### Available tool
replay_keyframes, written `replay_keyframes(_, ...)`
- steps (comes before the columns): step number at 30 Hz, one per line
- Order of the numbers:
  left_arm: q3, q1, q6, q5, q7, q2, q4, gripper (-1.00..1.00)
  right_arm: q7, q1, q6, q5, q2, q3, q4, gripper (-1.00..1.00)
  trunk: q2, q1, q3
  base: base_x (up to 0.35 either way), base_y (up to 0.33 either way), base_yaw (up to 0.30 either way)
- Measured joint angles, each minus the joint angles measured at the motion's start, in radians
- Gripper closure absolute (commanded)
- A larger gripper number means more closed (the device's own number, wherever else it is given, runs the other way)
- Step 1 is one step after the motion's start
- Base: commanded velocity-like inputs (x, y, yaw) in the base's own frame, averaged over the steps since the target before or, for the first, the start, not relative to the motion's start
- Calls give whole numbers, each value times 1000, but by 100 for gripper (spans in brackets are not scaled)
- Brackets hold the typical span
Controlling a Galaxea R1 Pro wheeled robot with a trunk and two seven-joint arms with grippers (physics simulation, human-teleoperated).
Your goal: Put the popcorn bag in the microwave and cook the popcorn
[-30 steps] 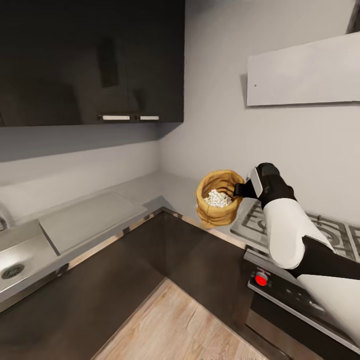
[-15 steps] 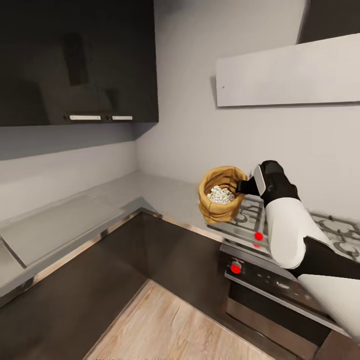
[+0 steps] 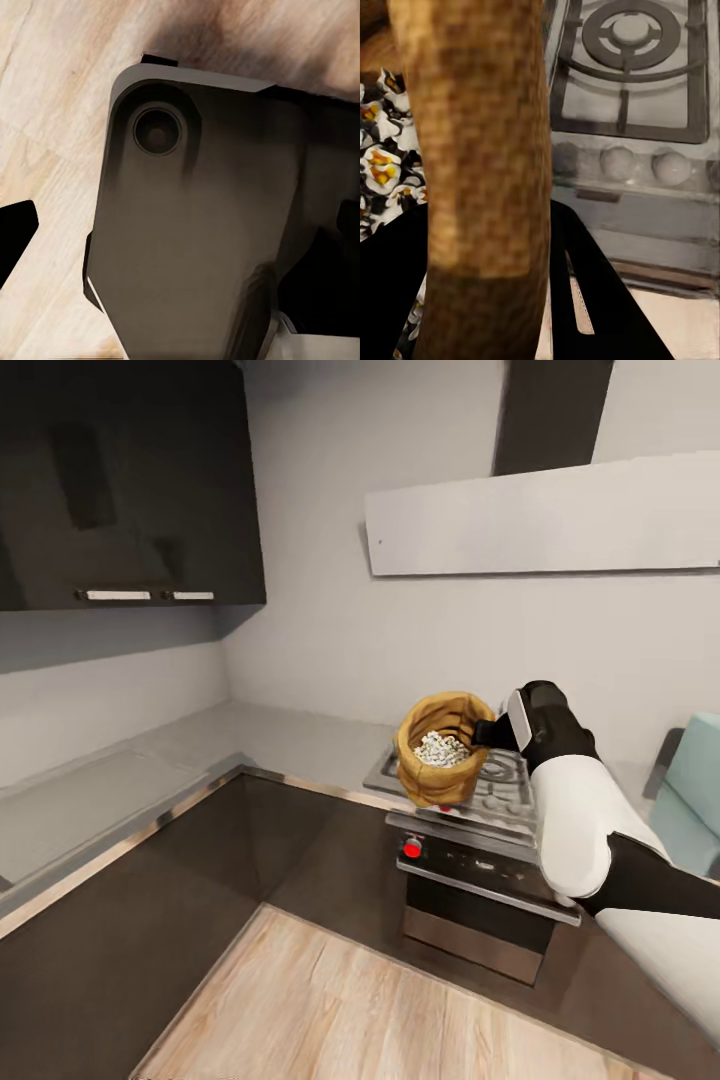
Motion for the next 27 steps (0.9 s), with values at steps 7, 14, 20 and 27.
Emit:
replay_keyframes(7, 0, 0, 1, 0, 0, 0, 0, -100, -1, 0, 0, -1, 1, 0, 0, 100, 0, -1, 0, -52, 0, -292)
replay_keyframes(14, 0, 0, 0, 0, 0, 1, 0, -100, -1, 0, 0, 1, 0, -1, 0, 100, 0, -1, 0, 0, 0, -292)
replay_keyframes(20, -1, 0, 0, -1, 0, 0, 1, -100, -1, 0, 0, 1, 0, 0, 0, 100, 0, -1, 0, 0, 0, -292)
replay_keyframes(27, -3, 0, 0, -2, 0, 1, 1, -100, -1, 0, -1, 0, 0, -1, 0, 100, 0, -1, 0, 0, 0, -82)
